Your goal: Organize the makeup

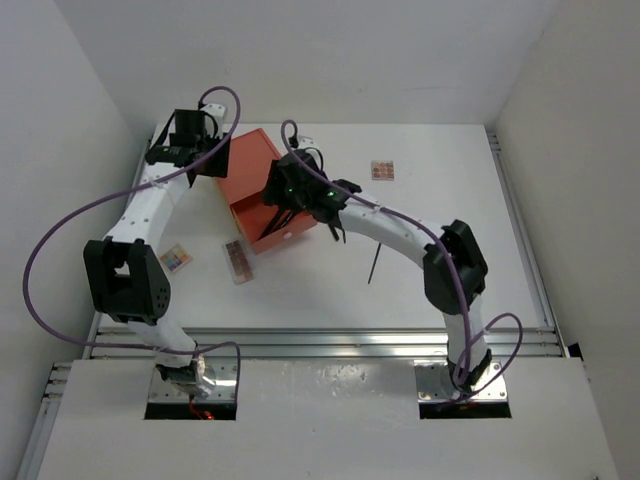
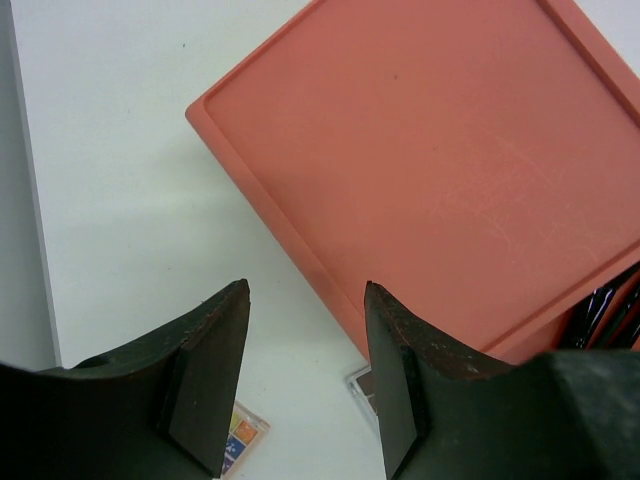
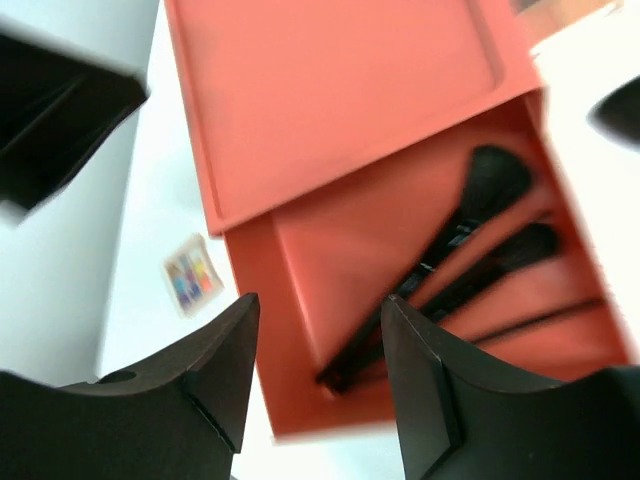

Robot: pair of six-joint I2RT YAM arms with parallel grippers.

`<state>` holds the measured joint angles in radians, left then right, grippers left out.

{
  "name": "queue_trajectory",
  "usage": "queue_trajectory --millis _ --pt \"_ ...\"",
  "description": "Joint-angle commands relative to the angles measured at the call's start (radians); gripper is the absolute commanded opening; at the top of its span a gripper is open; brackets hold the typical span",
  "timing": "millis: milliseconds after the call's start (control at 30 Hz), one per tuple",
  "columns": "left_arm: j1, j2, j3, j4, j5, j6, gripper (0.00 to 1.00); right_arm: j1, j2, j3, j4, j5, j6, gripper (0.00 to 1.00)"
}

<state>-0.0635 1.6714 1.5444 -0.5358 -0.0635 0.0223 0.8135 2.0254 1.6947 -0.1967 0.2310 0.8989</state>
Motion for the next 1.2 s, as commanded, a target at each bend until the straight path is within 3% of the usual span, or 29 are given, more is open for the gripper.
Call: queue_trajectory --millis 0,167,433,633,867,1167 --pt "0.011 0.048 0.074 0.028 0.008 0.008 0.55 -0.071 -0.180 -0.006 -0.104 -0.022 -0.225 0.54" --pt "0.011 0.093 0.097 0.028 0.008 0.008 0.55 -0.161 -0.280 -0.136 -0.331 -0.047 -0.281 0.54" --pt "0.021 0.123 0.097 0.028 -0.001 0.018 0.55 -0.290 -0.396 -0.403 -0.265 -0.100 -0.259 0.50" --pt "0.021 0.142 0.072 0.028 -0.031 0.028 0.55 -0.382 -0.271 -0.300 -0.506 -0.127 -0.296 0.50" --pt "0.021 0.160 0.052 0.037 -0.041 0.028 0.55 -0.425 -0.252 -0.415 -0.446 -0.156 -0.246 0.50" --pt "0.041 0.160 0.002 0.037 -0.093 0.047 0.55 -0.435 -0.082 -0.357 -0.483 -0.141 -0.238 0.47"
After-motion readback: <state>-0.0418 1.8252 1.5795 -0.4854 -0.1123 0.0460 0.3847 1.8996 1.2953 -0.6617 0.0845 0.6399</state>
